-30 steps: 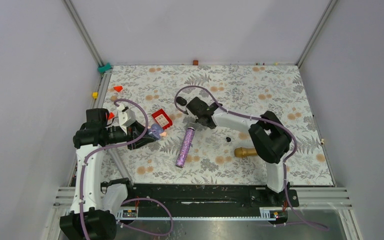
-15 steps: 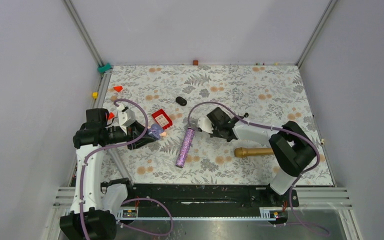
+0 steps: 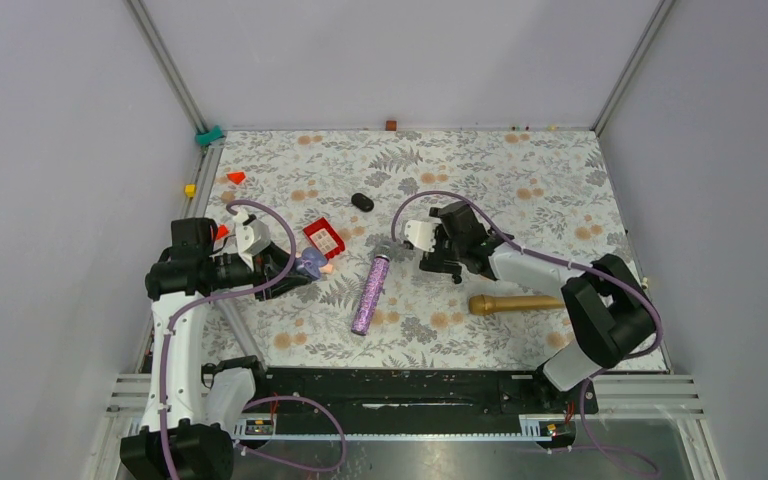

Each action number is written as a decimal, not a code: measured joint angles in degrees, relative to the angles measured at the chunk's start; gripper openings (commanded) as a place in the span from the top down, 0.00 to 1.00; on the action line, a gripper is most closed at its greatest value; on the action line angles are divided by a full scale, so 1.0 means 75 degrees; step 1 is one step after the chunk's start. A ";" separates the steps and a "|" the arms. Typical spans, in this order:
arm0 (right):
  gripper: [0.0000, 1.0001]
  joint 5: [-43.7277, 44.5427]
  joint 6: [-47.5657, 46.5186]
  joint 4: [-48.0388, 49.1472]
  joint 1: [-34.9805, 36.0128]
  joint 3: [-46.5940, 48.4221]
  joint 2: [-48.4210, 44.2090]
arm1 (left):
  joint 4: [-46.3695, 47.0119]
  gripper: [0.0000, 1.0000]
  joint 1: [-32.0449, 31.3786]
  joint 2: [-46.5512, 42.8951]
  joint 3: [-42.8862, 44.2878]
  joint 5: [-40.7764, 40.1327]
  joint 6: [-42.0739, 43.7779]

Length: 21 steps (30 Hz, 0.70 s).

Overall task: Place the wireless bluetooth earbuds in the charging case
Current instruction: Adjust the earbud at the center of the board.

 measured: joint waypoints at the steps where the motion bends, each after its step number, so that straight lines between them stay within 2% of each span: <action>1: 0.00 0.0055 -0.0003 0.0271 -0.0003 -0.0119 -0.0087 | 0.0000 1.00 0.0000 -0.0009 0.0000 0.0000 0.0000; 6: 0.01 0.0417 0.0184 0.1967 -0.0015 -0.0991 -0.1011 | 0.0000 1.00 0.0000 -0.0015 0.0000 0.0003 0.0003; 9: 0.03 0.0522 0.0364 0.2559 -0.0017 -0.1157 -0.1341 | 0.0000 1.00 0.0000 -0.0015 0.0000 0.0003 0.0000; 13: 0.07 0.0434 0.0452 0.3203 -0.0023 -0.1376 -0.1355 | 0.0000 1.00 0.0000 -0.0023 0.0000 0.0006 0.0000; 21: 0.13 -0.0513 -0.0192 0.4602 -0.0070 -0.2771 -0.0883 | -0.0003 1.00 0.0017 -0.0079 0.0000 0.0009 0.0000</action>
